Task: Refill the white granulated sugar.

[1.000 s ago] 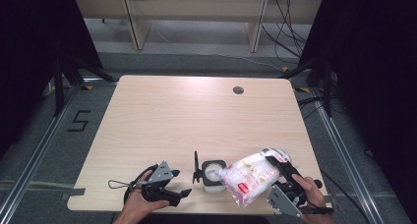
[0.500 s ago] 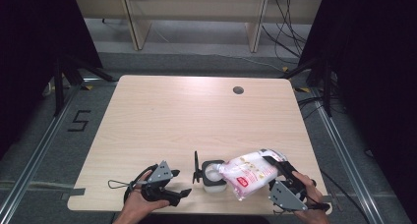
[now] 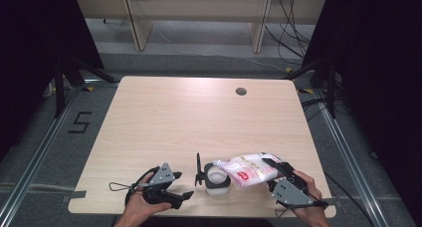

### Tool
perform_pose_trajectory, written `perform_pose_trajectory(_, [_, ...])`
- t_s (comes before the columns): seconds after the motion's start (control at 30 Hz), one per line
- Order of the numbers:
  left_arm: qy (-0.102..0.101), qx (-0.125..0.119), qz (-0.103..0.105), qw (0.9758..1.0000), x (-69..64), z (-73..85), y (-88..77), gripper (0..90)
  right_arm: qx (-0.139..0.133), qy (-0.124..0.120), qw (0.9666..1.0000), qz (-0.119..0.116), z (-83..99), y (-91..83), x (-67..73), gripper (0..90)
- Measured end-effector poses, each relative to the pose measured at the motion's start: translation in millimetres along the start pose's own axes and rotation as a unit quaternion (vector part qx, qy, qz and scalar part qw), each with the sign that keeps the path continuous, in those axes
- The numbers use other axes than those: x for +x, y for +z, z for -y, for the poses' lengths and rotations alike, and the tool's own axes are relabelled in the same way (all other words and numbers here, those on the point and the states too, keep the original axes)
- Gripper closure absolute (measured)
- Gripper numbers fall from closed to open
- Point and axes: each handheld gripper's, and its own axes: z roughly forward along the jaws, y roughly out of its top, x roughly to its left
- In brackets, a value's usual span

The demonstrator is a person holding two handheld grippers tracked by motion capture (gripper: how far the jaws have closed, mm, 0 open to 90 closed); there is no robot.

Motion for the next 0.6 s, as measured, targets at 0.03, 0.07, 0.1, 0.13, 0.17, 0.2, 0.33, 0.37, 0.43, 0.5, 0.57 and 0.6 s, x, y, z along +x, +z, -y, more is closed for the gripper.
perform_pose_trajectory(0.03, [-0.006, 0.0, 0.0, 1.0, -0.6, 0.2, 0.3, 23.6, -0.001, 0.008, 1.0, -0.002, 1.9, 1.9, -1.5, 59.4])
perform_pose_trajectory(0.07, [0.003, 0.005, 0.001, 1.0, 1.1, 0.0, 0.2, 23.6, -0.002, 0.015, 0.9999, 0.001, 3.7, 4.5, -3.0, 59.7])
perform_pose_trajectory(0.1, [0.002, 0.006, 0.001, 1.0, 0.9, 0.0, 0.3, 23.6, -0.004, 0.034, 0.9994, -0.005, 5.0, 6.4, -3.5, 60.1])
perform_pose_trajectory(0.13, [-0.001, 0.003, 0.003, 1.0, 0.3, 0.0, 0.2, 23.6, -0.005, 0.033, 0.9994, -0.008, 7.0, 9.7, -5.8, 60.5])
perform_pose_trajectory(0.17, [0.0, 0.001, 0.0, 1.0, -0.1, 0.1, 0.0, 23.6, -0.007, 0.037, 0.9993, -0.006, 9.0, 13.0, -7.1, 60.7])
perform_pose_trajectory(0.2, [0.0, 0.0, 0.0, 1.0, 0.0, 0.0, -0.1, 23.7, -0.006, 0.043, 0.9989, -0.014, 11.5, 16.3, -8.8, 61.0])
perform_pose_trajectory(0.33, [-0.002, 0.002, 0.002, 1.0, 1.1, 0.2, -0.1, 23.9, -0.005, 0.074, 0.9969, -0.027, 20.5, 26.8, -11.6, 62.3])
perform_pose_trajectory(0.37, [-0.003, 0.001, 0.002, 1.0, 0.8, 0.2, -0.1, 23.9, -0.005, 0.078, 0.9966, -0.026, 22.0, 28.9, -12.4, 62.6])
perform_pose_trajectory(0.43, [-0.017, -0.001, -0.001, 0.9998, -1.2, 0.7, 0.2, 23.9, -0.006, 0.106, 0.9939, -0.028, 26.3, 32.1, -14.0, 63.1])
perform_pose_trajectory(0.5, [-0.017, 0.0, -0.001, 0.9999, -1.2, 0.8, -0.1, 23.9, -0.008, 0.118, 0.9926, -0.026, 30.3, 34.2, -16.7, 63.5])
perform_pose_trajectory(0.57, [-0.007, 0.002, -0.003, 1.0, 0.3, 0.4, -0.7, 23.9, -0.013, 0.13, 0.991, -0.026, 32.9, 33.9, -20.0, 63.6])
perform_pose_trajectory(0.6, [0.002, 0.002, -0.003, 1.0, 1.3, 0.1, -1.1, 23.9, -0.018, 0.141, 0.9896, -0.018, 34.2, 33.7, -20.5, 63.7])
